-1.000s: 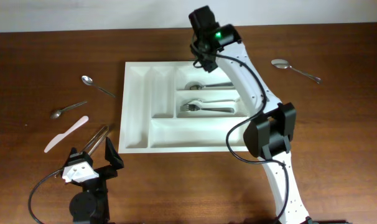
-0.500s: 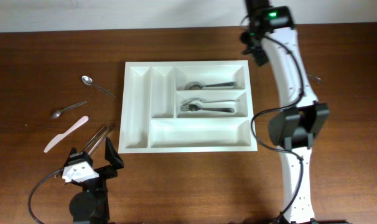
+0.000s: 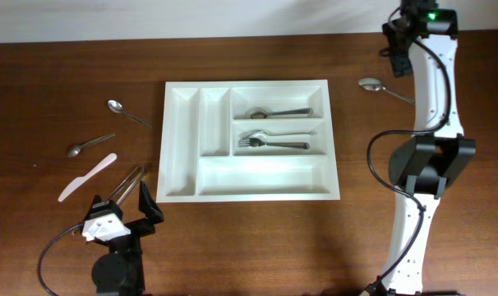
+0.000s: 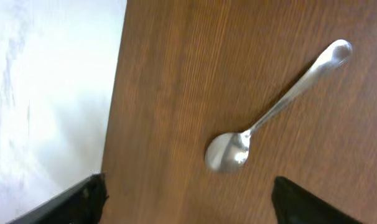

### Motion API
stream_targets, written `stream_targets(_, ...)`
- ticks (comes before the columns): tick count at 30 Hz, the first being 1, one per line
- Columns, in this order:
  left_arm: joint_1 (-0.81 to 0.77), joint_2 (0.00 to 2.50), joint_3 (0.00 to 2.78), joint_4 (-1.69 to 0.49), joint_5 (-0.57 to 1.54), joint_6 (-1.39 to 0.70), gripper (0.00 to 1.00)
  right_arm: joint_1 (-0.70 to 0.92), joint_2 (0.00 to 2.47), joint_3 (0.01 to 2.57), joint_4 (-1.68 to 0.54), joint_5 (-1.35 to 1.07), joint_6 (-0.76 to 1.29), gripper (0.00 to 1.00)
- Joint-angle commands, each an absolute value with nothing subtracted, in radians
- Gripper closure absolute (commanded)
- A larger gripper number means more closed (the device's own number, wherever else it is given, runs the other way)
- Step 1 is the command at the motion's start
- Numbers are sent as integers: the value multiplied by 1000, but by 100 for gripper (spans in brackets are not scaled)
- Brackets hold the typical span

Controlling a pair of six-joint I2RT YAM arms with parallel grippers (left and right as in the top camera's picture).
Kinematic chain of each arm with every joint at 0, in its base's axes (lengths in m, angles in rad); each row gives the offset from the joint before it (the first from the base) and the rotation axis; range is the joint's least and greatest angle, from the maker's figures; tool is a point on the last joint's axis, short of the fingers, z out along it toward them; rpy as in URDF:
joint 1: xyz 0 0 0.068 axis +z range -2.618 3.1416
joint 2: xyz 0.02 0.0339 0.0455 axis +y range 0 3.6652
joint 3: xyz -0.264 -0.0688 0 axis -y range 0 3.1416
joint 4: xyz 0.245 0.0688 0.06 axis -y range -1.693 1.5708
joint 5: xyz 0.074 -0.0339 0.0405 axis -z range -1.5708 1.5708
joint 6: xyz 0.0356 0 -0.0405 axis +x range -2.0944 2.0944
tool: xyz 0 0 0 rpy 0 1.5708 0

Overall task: Pack container
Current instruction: 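Move the right gripper back over the second silver spoon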

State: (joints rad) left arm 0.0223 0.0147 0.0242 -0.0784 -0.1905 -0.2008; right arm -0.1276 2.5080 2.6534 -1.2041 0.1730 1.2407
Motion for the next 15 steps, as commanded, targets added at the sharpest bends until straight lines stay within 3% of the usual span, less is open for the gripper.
stream_targets(1,28,6,15,-77,-179,-188,1,-150,2513,2635,-1205,85,1244,5)
stream_targets(9,28,6,15,-77,-179,-188,1,-153,2513,2636,-1257,80,989,1)
stream_targets(15,28,6,15,-77,-179,-188,1,-150,2513,2636,-1207,-18,977,1)
